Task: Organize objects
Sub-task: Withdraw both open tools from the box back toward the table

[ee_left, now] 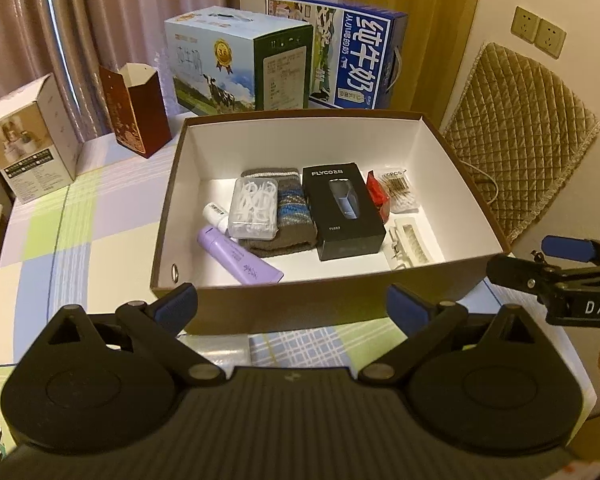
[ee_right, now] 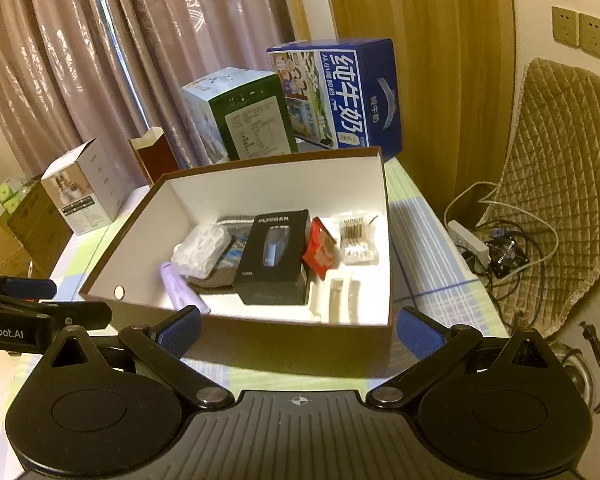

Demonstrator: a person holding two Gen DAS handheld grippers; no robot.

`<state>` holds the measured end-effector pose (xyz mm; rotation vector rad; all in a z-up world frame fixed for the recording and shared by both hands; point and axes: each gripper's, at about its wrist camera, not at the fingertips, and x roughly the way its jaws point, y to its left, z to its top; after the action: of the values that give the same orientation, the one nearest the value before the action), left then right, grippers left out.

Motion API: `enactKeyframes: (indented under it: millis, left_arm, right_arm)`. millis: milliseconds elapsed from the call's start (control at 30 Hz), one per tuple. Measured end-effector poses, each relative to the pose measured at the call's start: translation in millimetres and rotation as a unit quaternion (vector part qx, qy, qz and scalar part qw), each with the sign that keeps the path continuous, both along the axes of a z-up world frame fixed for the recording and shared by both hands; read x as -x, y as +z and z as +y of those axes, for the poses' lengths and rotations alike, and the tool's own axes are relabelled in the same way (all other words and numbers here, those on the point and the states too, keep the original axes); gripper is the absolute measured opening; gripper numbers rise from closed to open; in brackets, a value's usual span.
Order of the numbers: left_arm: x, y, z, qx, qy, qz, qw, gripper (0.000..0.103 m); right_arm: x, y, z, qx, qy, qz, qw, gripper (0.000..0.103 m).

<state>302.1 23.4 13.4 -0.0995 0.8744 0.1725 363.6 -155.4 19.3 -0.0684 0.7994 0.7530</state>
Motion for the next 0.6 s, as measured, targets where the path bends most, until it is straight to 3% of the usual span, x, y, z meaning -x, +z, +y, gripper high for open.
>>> enactKeyframes:
  millis: [600]
  left_arm:
    - [55,-2,-24,0.017,0.008,0.017,0.9997,0.099]
  right_arm:
    - [42,1,-30,0.005,0.004,0.006,1.0,0.101]
